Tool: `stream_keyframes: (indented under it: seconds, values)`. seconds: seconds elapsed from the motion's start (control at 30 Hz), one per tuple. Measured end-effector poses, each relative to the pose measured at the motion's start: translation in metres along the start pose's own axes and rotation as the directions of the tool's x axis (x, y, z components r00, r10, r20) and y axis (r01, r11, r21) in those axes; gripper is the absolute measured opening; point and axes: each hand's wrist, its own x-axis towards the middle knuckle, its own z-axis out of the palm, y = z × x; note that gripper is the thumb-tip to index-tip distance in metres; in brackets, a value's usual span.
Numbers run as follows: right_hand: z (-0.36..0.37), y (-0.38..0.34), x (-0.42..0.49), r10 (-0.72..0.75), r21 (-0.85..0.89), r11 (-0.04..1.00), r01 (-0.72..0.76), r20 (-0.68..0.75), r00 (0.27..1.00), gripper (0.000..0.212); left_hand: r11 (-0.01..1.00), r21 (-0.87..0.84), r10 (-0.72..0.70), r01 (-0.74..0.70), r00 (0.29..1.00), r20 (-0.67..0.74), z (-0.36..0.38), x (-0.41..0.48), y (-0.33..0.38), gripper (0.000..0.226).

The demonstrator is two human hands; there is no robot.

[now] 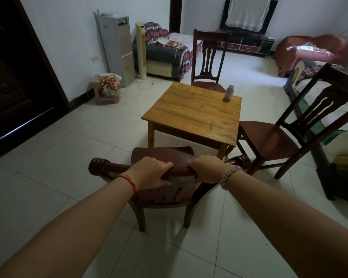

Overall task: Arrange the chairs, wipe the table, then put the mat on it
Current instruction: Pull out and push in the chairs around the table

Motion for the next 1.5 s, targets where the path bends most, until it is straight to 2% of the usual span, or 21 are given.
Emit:
stream_keyframes:
  seconds: [0.57, 0.83, 1.03, 1.2, 1.5]
  values:
    - [-0.004, 0.010, -0.002, 0.118, 0.052, 0.991, -0.120, 0.030, 0.993, 0.030, 0.967, 0.164, 0.199, -0.196, 0.980, 0.001, 0.001, 0.033, -0.019, 0.051]
    - [-0.005, 0.005, 0.016, 0.127, 0.042, 0.991, -0.127, -0.008, 0.992, 0.030, 0.956, 0.234, 0.171, -0.176, 0.984, 0.039, -0.006, 0.038, -0.037, 0.054]
    - [-0.011, -0.009, 0.027, 0.132, 0.041, 0.990, -0.132, -0.001, 0.991, 0.030, 0.968, 0.207, 0.131, -0.140, 0.990, 0.059, -0.003, 0.028, -0.054, 0.049]
    - [-0.012, -0.022, 0.026, 0.205, 0.075, 0.976, -0.206, 0.020, 0.979, 0.032, 0.956, 0.209, 0.201, -0.204, 0.979, 0.037, -0.003, 0.024, -0.058, 0.044]
    - [-0.004, -0.053, 0.036, 0.319, 0.091, 0.945, -0.315, -0.039, 0.947, 0.032, 0.923, 0.214, 0.318, -0.319, 0.947, 0.041, -0.008, 0.009, -0.083, 0.045]
